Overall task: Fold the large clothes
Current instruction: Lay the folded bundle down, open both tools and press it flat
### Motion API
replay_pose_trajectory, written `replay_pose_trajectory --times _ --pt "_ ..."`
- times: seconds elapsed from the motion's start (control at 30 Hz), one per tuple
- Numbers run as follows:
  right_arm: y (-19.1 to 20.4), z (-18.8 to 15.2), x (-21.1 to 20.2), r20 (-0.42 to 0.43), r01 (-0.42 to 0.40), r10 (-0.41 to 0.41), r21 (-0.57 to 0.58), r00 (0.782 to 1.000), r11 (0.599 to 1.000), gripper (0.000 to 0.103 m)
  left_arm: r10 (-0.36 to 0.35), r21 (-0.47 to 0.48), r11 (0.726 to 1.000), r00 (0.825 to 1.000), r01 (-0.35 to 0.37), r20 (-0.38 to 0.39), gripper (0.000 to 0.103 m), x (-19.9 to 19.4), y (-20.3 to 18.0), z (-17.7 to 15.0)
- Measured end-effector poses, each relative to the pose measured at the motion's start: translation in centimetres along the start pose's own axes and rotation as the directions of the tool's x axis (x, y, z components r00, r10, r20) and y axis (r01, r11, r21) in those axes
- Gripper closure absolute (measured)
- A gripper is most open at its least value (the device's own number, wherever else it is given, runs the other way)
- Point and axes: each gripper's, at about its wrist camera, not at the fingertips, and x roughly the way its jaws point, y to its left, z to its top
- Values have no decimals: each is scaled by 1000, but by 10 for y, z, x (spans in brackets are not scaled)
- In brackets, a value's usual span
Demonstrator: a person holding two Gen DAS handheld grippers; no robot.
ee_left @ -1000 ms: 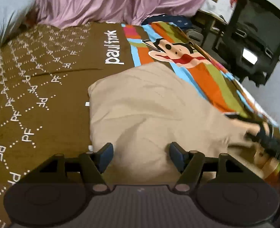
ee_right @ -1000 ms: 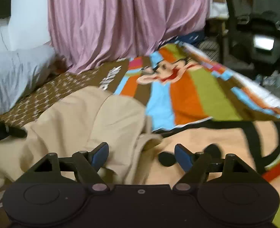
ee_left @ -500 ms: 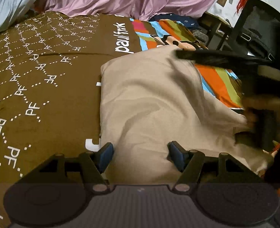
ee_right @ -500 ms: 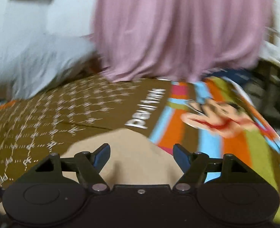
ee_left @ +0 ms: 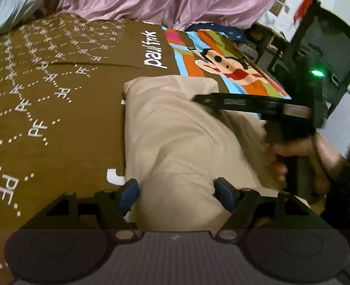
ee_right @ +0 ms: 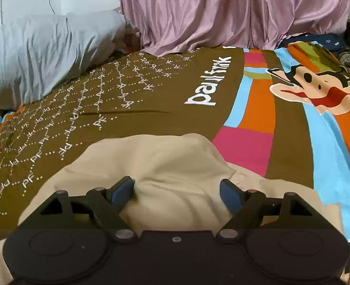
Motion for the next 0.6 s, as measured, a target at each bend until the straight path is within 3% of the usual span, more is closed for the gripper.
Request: replay_pose_trajectory --times 0.13,0.3,0.43,0.53,0.6 --pt "11 4 -51 48 69 -67 -43 997 997 24 -65 -85 994 998 65 -5 20 -20 8 0" --pt "14 -31 -126 0 122 -122 -100 992 988 21 -92 -122 988 996 91 -3 19 -32 13 -9" --pt "19 -78 -168 11 204 -204 -133 979 970 21 -47 -93 995 999 46 -15 18 -26 5 -13" --pt "21 -109 -169 10 309 -313 -203 950 929 21 25 -2 1000 1000 -25 2 17 -24 -14 -17" --pt "17 -126 -165 45 327 -324 -173 945 929 18 73 53 996 997 -74 25 17 -24 -25 -21"
